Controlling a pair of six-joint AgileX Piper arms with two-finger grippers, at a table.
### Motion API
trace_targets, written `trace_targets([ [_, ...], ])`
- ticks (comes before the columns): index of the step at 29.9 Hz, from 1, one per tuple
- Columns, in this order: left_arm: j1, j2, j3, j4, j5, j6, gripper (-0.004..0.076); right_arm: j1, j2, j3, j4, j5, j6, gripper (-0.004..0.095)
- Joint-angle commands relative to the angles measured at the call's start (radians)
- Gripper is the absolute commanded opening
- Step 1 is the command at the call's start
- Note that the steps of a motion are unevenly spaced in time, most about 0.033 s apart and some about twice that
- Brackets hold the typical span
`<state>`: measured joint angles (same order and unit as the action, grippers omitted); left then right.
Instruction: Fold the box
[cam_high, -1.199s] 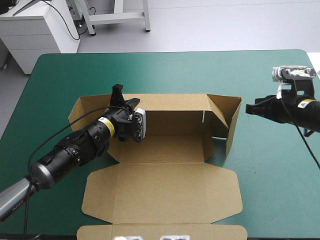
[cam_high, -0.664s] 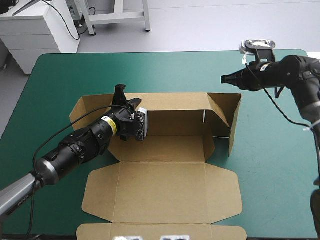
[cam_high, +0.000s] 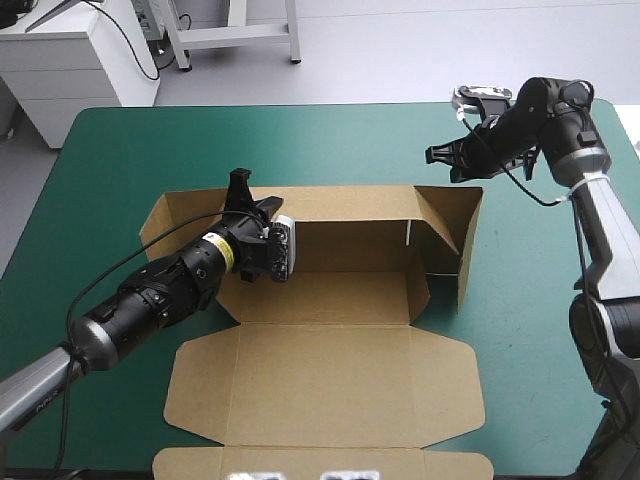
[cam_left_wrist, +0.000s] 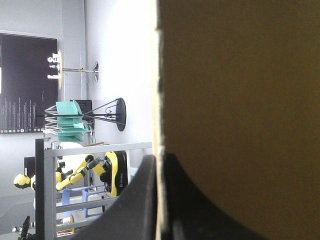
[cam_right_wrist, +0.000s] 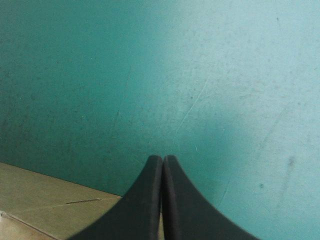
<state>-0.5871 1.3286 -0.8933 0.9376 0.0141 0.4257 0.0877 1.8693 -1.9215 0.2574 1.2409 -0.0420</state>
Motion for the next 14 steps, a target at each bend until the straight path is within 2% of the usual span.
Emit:
trace_targets([
  [1,-0.003,-0.021,-0.025,0.0,-0.03,-0.008,-0.0009,0.001,-0.063,-0.024,0.009,0.009,0.0,-0.0014],
  [8,-0.003,-0.021,-0.025,-0.001,-0.028,-0.008,-0.0009,0.001,-0.116,0.104,0.03,0.011,-0.029,-0.0014],
  [14,-0.003,-0.021,-0.025,-0.001,0.014,-0.008,-0.0009,0.001,-0.173,0.168,0.067,0.011,-0.055,-0.0014],
])
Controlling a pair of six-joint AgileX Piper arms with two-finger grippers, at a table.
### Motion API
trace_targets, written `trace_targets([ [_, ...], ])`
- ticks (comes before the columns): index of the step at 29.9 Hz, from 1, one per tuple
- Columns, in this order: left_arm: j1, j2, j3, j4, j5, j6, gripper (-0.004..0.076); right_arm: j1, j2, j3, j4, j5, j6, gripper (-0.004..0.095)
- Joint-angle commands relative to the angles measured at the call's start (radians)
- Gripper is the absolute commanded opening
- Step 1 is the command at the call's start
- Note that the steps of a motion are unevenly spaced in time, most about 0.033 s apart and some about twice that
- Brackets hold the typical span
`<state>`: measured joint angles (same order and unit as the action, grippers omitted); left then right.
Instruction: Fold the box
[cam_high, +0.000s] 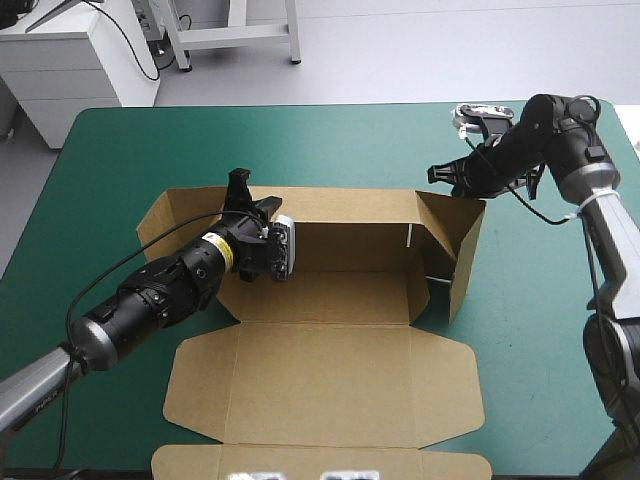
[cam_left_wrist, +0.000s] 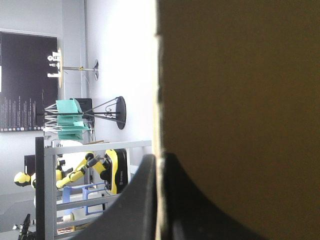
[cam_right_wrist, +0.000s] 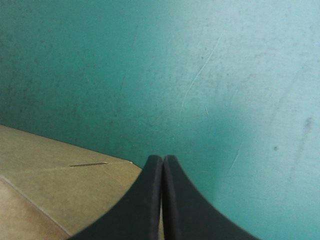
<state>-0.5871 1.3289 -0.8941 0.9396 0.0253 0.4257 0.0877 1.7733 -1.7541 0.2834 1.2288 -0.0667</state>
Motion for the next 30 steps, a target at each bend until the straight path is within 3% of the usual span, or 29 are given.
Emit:
trace_targets([
  [1,-0.003,-0.021,-0.024,-0.003,0.007,-0.008,-0.0009,0.001,-0.086,0.011,0.062,0.023,-0.043,-0.0014],
  [8,-0.003,-0.021,-0.024,-0.003,0.022,-0.008,-0.0009,0.001,-0.141,0.078,0.128,0.023,-0.113,-0.0014],
  [16,-0.003,-0.021,-0.024,0.0,0.058,-0.017,-0.0009,0.001,-0.165,0.148,0.034,0.023,-0.115,-0.002],
  [20,-0.003,-0.021,-0.032,0.0,0.08,-0.108,-0.0009,0.001,-0.165,0.15,0.03,0.023,-0.111,-0.002],
  [26,-0.003,-0.001,-0.037,0.045,0.135,-0.127,-0.0009,0.001,-0.165,0.15,0.134,0.023,-0.128,-0.002],
  [30,-0.003,0.023,-0.051,0.085,0.194,-0.194,-0.0009,0.001,-0.165,0.167,0.139,0.023,-0.128,-0.002],
])
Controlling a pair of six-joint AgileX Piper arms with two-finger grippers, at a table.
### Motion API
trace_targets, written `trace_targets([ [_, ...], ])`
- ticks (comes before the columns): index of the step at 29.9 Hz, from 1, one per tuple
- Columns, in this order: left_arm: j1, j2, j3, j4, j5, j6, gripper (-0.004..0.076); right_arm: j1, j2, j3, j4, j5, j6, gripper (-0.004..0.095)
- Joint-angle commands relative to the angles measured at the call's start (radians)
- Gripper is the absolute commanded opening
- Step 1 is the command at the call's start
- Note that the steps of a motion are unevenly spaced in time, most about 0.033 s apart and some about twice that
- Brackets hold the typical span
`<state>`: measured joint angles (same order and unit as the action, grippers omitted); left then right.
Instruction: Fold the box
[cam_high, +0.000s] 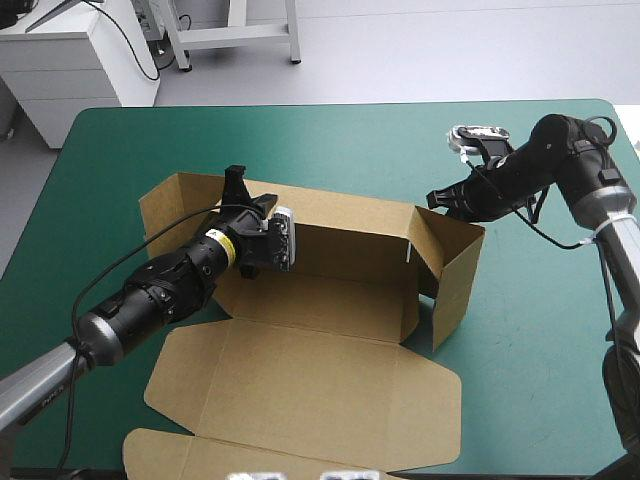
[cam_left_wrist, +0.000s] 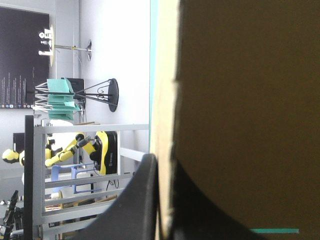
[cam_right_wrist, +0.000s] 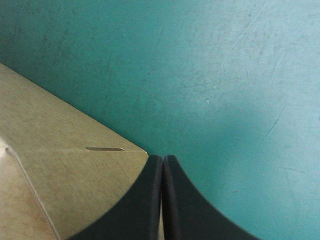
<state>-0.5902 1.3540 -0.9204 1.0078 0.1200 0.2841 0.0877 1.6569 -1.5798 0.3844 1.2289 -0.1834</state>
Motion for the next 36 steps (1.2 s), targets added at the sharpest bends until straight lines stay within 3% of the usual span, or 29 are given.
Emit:
trace_targets([
  [1,0.0,0.002,-0.024,0.019,0.097,-0.052,-0.0009,0.001,-0.053,0.006,0.037,0.023,-0.011,-0.002],
  [7,0.0,0.002,-0.027,0.021,0.0,-0.101,-0.0009,0.001,-0.09,0.063,0.033,0.023,-0.029,-0.002],
  [17,0.0,0.004,-0.044,0.056,-0.002,-0.103,-0.0009,0.001,-0.199,0.132,0.037,0.023,-0.031,-0.002],
  [22,0.0,0.004,-0.044,0.059,-0.003,-0.103,-0.0008,0.001,-0.228,0.249,0.136,0.015,-0.11,-0.002],
  [31,0.0,0.004,-0.044,0.059,-0.007,-0.103,-0.0008,0.002,-0.339,0.433,0.278,-0.164,-0.258,-0.0018],
  [36,0.0,0.004,-0.044,0.057,-0.019,-0.11,-0.0008,0.077,-0.406,0.551,0.286,-0.328,-0.296,-0.0018],
])
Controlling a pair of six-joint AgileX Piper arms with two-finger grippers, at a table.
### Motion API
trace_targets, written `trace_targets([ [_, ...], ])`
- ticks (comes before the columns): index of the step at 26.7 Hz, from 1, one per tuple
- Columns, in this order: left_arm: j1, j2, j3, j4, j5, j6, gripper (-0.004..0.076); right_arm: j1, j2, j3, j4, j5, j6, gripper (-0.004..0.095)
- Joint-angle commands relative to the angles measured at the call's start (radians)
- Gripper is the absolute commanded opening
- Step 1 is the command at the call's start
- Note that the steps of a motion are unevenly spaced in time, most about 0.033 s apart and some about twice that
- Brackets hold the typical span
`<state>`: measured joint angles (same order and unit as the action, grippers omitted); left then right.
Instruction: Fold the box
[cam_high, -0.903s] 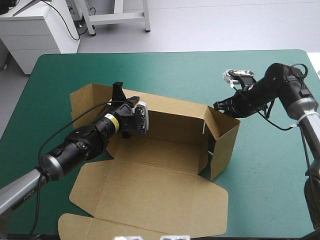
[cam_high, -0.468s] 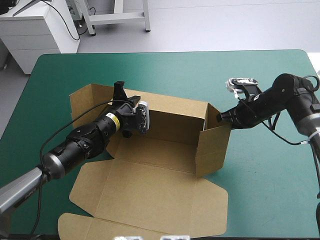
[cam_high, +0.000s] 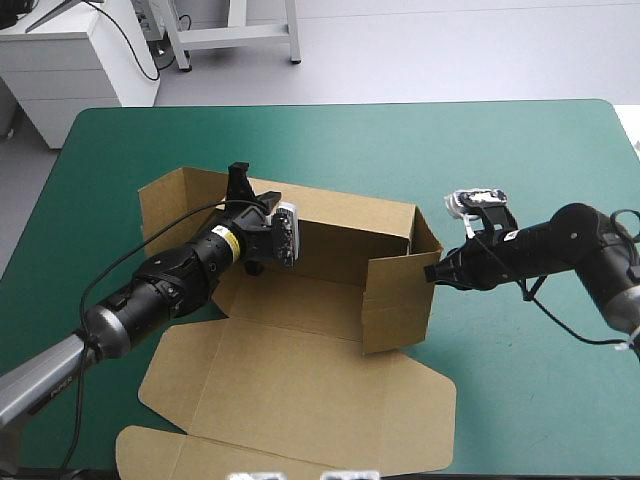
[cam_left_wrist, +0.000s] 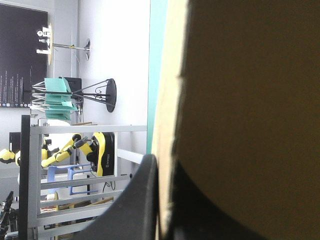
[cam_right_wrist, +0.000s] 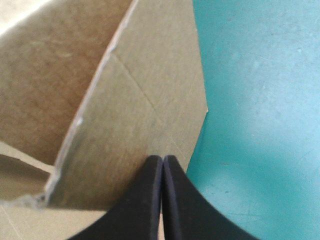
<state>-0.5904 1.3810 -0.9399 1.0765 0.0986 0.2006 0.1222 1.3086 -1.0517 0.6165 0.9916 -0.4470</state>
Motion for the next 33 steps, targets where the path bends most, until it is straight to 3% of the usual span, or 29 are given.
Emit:
trace_targets([
  [1,0.001,-0.023,-0.025,-0.012,-0.001,-0.028,-0.0008,0.061,-0.062,0.036,0.048,-0.112,-0.032,-0.0016],
  [6,0.001,-0.023,-0.025,-0.012,-0.007,-0.038,-0.0008,0.154,-0.07,0.052,-0.024,-0.193,0.022,-0.0016],
  [12,0.001,-0.023,-0.027,-0.012,0.012,-0.052,-0.0008,0.166,-0.07,0.052,-0.051,-0.217,0.031,-0.0016],
  [20,-0.106,0.012,-0.157,-0.013,0.195,-0.123,-0.0008,0.166,-0.07,0.048,-0.179,-0.273,0.073,-0.0016],
  [28,-0.19,0.145,-0.303,-0.024,0.442,-0.218,-0.0008,0.166,-0.062,0.007,-0.284,-0.334,0.115,-0.0018],
  [33,-0.19,0.146,-0.303,-0.083,0.516,-0.258,-0.0008,0.166,-0.03,0.002,-0.319,-0.368,0.15,-0.0018],
])
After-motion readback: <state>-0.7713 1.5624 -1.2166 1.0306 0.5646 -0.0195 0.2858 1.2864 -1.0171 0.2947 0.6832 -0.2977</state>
